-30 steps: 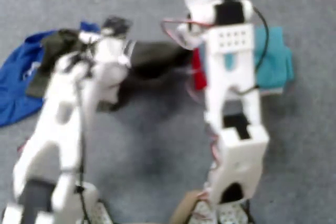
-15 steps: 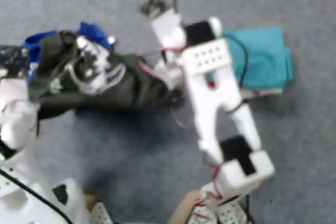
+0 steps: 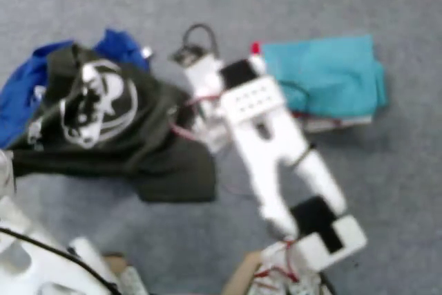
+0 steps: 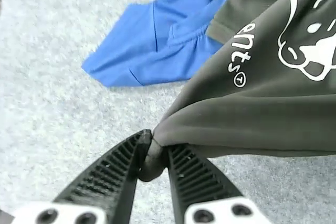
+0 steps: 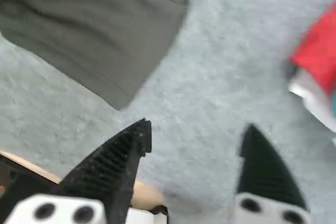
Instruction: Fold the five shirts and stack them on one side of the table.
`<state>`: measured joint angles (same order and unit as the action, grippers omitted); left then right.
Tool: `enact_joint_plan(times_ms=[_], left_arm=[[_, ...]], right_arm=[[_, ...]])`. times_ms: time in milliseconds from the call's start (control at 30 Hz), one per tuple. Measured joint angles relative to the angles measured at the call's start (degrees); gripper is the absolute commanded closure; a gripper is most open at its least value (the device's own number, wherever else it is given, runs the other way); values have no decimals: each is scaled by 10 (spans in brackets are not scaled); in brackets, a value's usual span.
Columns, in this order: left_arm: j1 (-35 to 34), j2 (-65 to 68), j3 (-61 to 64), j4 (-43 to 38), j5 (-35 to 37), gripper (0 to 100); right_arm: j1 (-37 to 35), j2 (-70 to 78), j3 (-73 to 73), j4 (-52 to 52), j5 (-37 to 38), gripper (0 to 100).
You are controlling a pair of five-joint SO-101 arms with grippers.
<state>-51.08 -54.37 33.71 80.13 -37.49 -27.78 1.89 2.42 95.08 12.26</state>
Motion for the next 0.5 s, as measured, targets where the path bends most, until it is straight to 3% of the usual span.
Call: enact_joint_plan(times_ms=[67,300,500], left_arm=[[-7,0,16,-13,0,971],[-10,0,53,-49,0,971],[-10,0,55,-76,0,971]], right_arm=[[-10,31,9,-6,31,915],[-32,53,74,-11,259,847],[-85,8,206,-110,419,847]])
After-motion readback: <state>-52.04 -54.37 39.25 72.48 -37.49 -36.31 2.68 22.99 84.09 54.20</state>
